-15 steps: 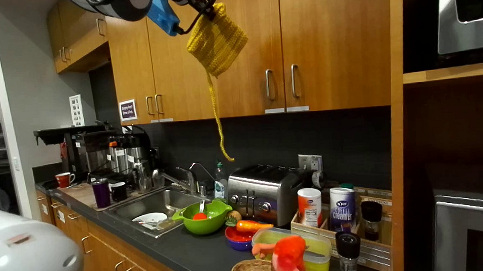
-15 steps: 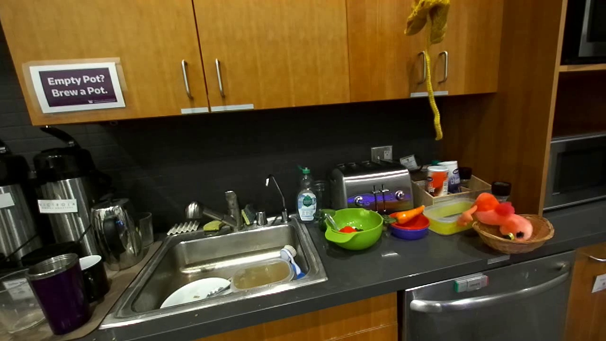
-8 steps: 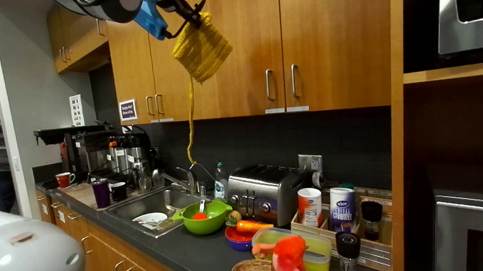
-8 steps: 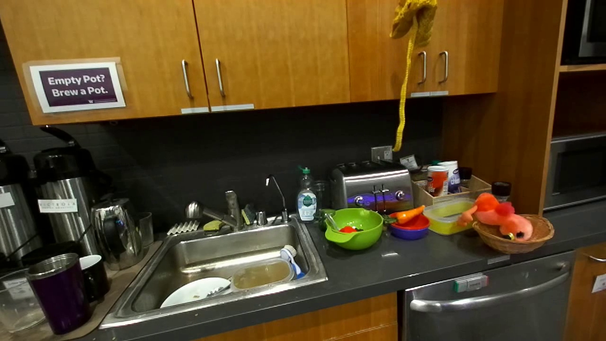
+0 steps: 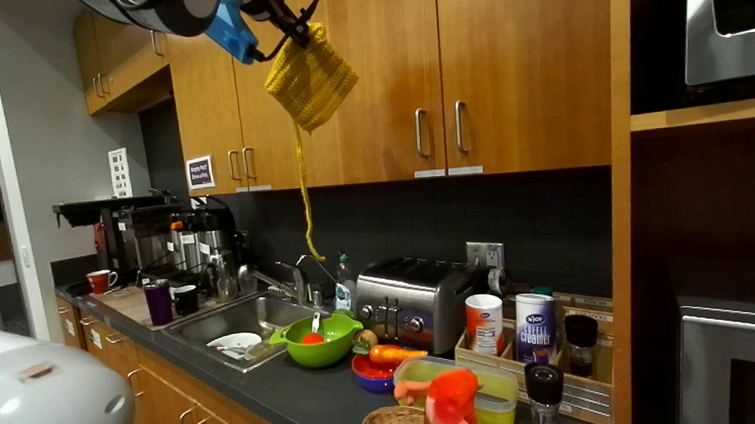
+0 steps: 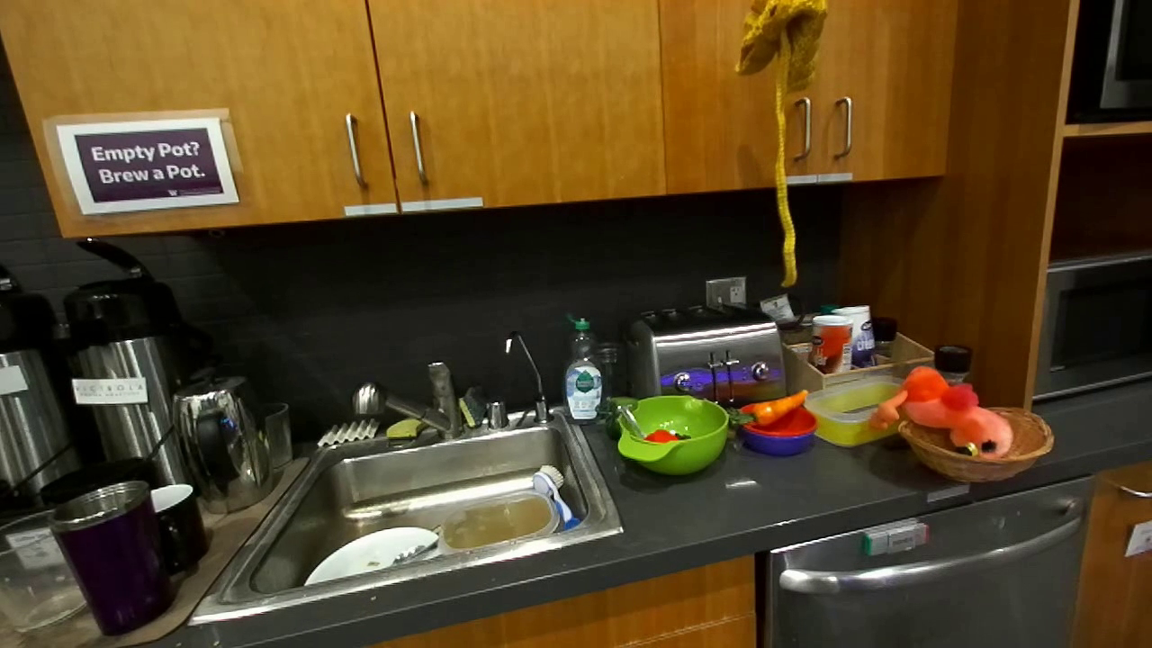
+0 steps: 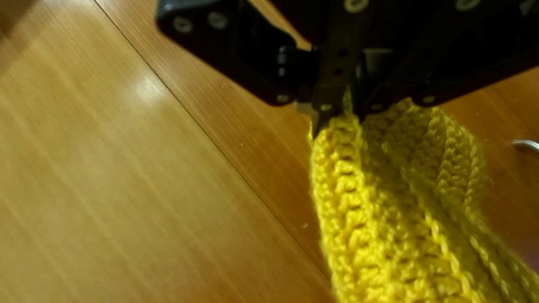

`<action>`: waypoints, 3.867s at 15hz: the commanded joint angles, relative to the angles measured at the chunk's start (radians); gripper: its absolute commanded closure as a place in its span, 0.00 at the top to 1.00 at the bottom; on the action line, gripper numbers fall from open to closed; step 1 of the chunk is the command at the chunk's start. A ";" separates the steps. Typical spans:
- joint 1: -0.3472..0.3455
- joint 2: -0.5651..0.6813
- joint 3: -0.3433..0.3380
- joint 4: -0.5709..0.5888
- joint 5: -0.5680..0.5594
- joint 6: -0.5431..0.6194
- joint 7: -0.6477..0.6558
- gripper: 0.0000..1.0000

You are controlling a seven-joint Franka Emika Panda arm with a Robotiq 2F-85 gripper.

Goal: Pick up the yellow towel and wipe the second upper kitchen cabinet from the right, put the yellow towel on the kitchen counter

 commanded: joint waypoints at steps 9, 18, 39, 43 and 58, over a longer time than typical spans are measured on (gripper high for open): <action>-0.005 -0.012 0.016 0.002 -0.001 -0.014 0.009 0.02; -0.001 -0.010 0.050 -0.007 -0.004 -0.012 0.011 0.02; -0.010 -0.009 0.049 -0.007 -0.003 0.001 0.013 0.02; -0.040 0.028 0.042 0.014 -0.016 0.068 0.006 0.02; -0.297 0.298 0.222 0.256 -0.104 0.153 0.121 0.02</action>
